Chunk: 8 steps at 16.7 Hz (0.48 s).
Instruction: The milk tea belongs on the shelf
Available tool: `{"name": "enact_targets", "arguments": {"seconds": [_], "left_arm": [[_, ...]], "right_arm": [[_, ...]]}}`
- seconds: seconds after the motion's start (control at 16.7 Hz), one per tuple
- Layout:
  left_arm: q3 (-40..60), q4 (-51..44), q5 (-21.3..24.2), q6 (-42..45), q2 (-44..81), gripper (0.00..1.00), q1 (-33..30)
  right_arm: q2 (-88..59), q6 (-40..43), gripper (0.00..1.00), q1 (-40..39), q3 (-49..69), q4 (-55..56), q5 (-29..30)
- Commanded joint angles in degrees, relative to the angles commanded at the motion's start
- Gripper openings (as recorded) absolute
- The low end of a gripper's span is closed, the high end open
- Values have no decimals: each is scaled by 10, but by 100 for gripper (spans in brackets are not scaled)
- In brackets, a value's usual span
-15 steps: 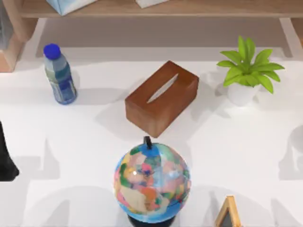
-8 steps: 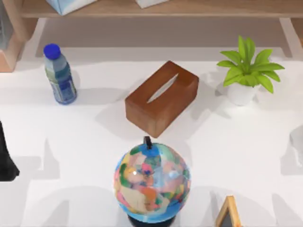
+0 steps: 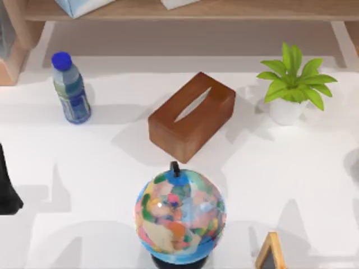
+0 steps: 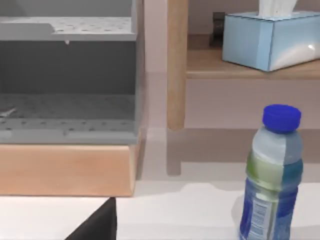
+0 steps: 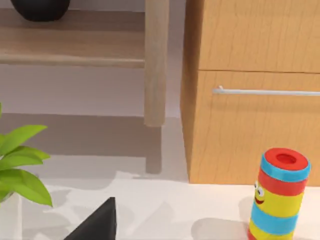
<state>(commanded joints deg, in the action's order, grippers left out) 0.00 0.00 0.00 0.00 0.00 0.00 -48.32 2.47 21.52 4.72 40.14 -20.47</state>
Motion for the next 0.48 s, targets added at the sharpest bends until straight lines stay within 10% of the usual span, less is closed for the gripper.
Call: {"name": "enact_targets", "arguments": {"seconds": [0.48], "left_arm": [[0, 0, 0, 0, 0, 100, 0]], "right_arm": [[-400, 21, 100, 180, 40, 336, -171]]}}
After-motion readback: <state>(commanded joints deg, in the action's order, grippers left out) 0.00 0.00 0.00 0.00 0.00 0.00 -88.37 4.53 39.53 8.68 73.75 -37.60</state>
